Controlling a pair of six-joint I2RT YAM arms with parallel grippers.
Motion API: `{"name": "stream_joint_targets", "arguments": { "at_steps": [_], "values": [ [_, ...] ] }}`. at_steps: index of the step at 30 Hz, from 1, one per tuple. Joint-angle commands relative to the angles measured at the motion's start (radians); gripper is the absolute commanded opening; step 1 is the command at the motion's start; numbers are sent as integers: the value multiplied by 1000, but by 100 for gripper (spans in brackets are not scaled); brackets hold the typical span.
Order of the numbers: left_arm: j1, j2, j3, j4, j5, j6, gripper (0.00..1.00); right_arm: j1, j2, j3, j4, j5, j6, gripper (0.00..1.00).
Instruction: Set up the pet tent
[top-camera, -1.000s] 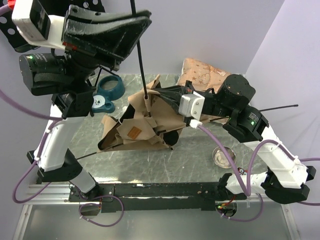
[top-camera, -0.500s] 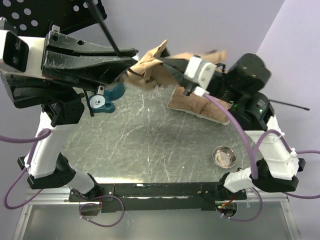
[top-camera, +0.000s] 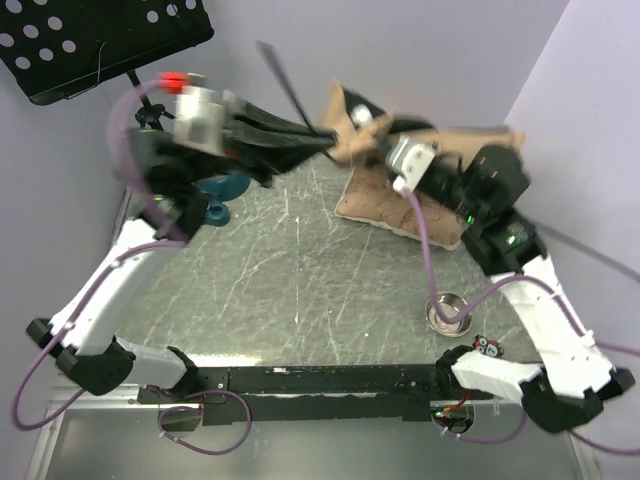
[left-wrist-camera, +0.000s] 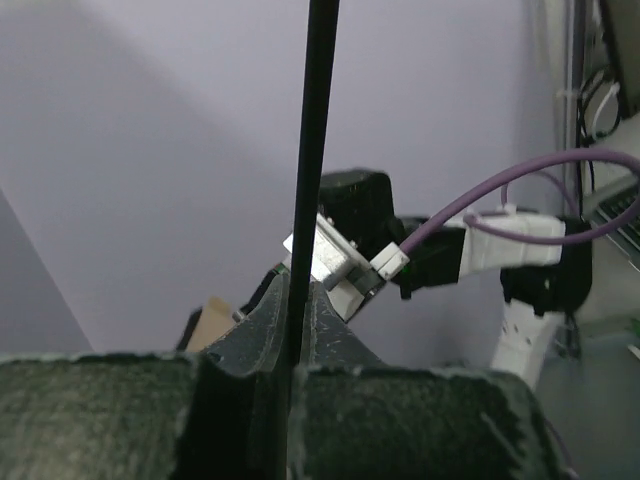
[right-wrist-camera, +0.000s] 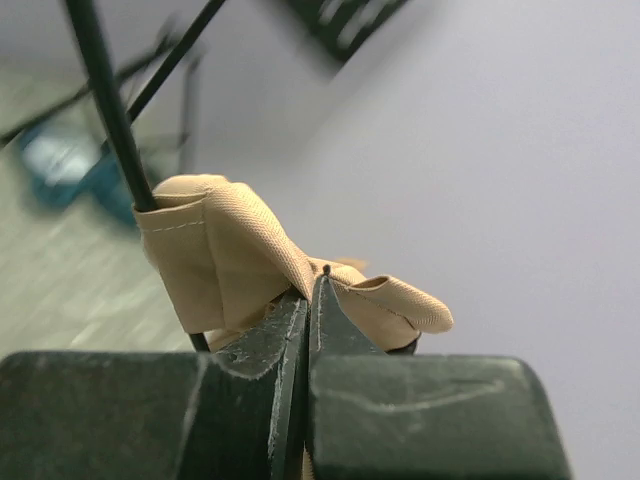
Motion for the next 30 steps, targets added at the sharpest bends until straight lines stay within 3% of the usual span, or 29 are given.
{"name": "stream_joint_targets", "arguments": {
  "at_steps": [1,5,9,16,21,27,28,30],
  "values": [
    [-13,22,-189,-224,170,-22,1,-43,-177,-344,191,-122,117,0],
    [-68,21,-274,-399,192,52,1,-39,-243,-543,215,-185,260,0],
    [-81,31,-312,-441,206,22,1,-30,-254,-605,229,-246,364,0],
    [-75,-34,-411,-600,176,78,1,41,-224,-646,188,-315,351,0],
    [-55,-83,-385,-703,187,87,1,116,-201,-586,191,-338,375,0],
    [-44,-12,-423,-648,172,19,1,124,-178,-625,183,-315,346,1],
    [-43,3,-438,-637,184,5,1,124,-184,-625,144,-314,336,9],
    [-32,31,-451,-652,207,-3,1,122,-194,-614,74,-310,328,36]
  ]
}}
